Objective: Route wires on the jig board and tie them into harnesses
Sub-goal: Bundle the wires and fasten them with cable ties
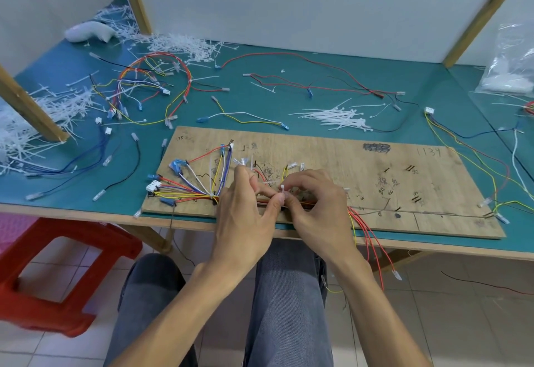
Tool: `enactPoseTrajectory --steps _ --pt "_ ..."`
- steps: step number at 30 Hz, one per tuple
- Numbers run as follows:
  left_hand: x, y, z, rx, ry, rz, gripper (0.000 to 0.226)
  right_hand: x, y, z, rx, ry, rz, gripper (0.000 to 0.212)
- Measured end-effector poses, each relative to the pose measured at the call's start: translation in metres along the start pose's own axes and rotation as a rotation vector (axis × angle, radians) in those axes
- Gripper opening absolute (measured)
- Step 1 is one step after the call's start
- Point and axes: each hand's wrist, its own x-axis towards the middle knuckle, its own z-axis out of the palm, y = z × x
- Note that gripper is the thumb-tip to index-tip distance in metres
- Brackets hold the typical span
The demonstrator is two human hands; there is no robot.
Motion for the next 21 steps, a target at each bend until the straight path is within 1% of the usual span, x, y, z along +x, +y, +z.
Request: enactPoseTrajectory --steps 6,12,21 --pt "0.0005 -0.0032 -0.0003 -0.018 -0.008 -0.012 0.052 0.0008 0.0000 -0.0008 -0.011 -0.016 0.010 0.016" --pt "0.0008 -0.0029 0.0019 -0.013 -0.004 -0.025 0.050 0.0005 -0.0005 -0.0008 -0.025 -0.016 -0.008 0.016" --pt "0.0015 -0.0029 0.0022 -0.014 -0.010 -0.044 0.047 0.0006 -0.0006 0.0001 -0.018 -0.006 0.013 0.016"
